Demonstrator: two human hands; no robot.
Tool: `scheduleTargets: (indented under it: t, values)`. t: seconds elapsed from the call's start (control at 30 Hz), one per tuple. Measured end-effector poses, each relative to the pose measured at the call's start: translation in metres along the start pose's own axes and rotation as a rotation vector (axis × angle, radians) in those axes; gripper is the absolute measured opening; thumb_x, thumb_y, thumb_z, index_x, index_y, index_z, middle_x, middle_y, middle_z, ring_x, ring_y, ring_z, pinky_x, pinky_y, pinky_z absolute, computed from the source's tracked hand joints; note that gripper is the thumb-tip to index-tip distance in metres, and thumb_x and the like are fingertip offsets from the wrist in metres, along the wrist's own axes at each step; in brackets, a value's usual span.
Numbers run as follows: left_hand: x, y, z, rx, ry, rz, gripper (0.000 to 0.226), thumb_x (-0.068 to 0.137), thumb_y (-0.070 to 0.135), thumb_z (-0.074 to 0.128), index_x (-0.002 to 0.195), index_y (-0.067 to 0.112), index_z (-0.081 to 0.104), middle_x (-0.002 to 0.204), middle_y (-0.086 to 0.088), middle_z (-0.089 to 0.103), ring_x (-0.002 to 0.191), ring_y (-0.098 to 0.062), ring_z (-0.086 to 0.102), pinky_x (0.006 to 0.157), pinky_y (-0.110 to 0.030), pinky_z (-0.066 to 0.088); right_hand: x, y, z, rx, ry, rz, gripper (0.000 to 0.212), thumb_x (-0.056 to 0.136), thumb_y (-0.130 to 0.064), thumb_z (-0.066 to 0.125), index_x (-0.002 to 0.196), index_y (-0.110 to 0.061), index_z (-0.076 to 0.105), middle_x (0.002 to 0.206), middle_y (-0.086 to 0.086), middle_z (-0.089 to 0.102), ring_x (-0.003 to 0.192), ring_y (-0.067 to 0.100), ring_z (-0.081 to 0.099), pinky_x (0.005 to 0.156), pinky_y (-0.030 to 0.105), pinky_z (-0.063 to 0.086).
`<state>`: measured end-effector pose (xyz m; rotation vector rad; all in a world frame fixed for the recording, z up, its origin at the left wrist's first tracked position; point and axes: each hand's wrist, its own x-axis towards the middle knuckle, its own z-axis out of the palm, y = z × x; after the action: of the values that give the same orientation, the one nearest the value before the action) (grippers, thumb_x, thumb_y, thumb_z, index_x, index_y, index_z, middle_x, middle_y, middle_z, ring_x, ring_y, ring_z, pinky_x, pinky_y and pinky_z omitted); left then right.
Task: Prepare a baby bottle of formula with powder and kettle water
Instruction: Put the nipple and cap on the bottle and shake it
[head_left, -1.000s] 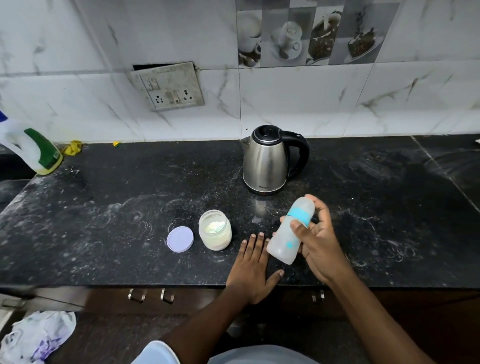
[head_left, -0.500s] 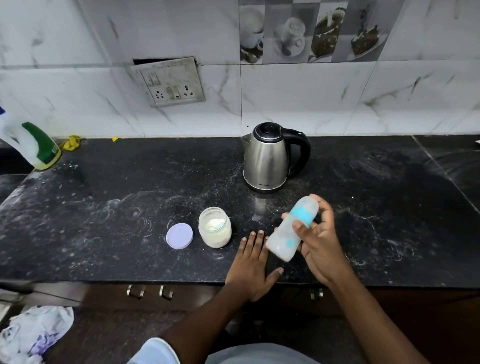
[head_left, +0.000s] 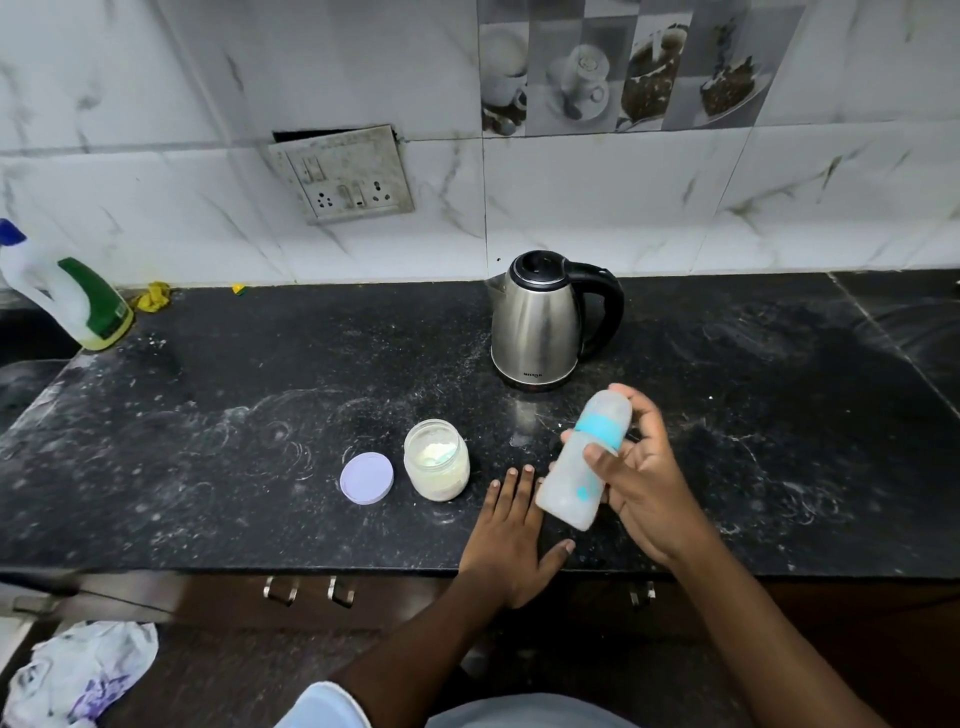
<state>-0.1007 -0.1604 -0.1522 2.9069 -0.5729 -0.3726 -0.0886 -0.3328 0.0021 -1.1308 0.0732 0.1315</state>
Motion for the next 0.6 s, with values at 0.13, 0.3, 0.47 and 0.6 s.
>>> scheduleTargets:
  t: [0.13,0.3,0.47,0.6]
  values:
    - [0.0011,0.0034,-0.0032,-0.009,0.007,-0.002,0.094,0.105,0.074,0.015,0.172,0.011,-0.007,0.18,-0.013,-0.016,0.165,-0.026,-0.025,0.134,-0.048,-0.013,0.0037,-0.003,-0.0063,0.08,0.09,-0.061,0.07,0.087,-0.005,0.065,0.147,-0.033,0.04,0.127,0.017,0.067,0.118,0.032,0.064,0.102,0.064,0.049]
    - [0.0005,0.0009,0.0003,-0.016,0.018,-0.001,0.095,0.105,0.074,0.016,0.172,0.012,-0.007,0.181,-0.014,-0.014,0.164,-0.024,-0.024,0.134,-0.047,-0.014,-0.0011,-0.0042,-0.0015,-0.009,0.012,-0.03,0.073,0.083,-0.005,0.069,0.144,-0.032,0.041,0.116,0.008,0.072,0.114,0.03,0.069,0.091,0.056,0.059]
    - [-0.0005,0.0026,-0.0032,-0.006,0.002,-0.007,0.094,0.105,0.074,0.015,0.171,0.011,-0.01,0.18,-0.012,-0.018,0.165,-0.025,-0.024,0.135,-0.048,-0.013,0.0017,-0.0044,-0.0073,0.003,0.036,-0.005,0.073,0.081,-0.017,0.077,0.142,-0.038,0.043,0.134,0.027,0.06,0.116,0.034,0.066,0.093,0.058,0.058]
    - [0.0,0.0031,-0.0017,-0.017,0.016,-0.012,0.094,0.106,0.074,0.017,0.172,0.012,-0.007,0.18,-0.011,-0.018,0.161,-0.022,-0.029,0.131,-0.045,-0.017,0.0032,-0.0058,-0.0093,0.074,0.153,-0.076,0.066,0.089,-0.01,0.069,0.144,-0.033,0.04,0.137,0.028,0.058,0.115,0.028,0.066,0.088,0.054,0.06]
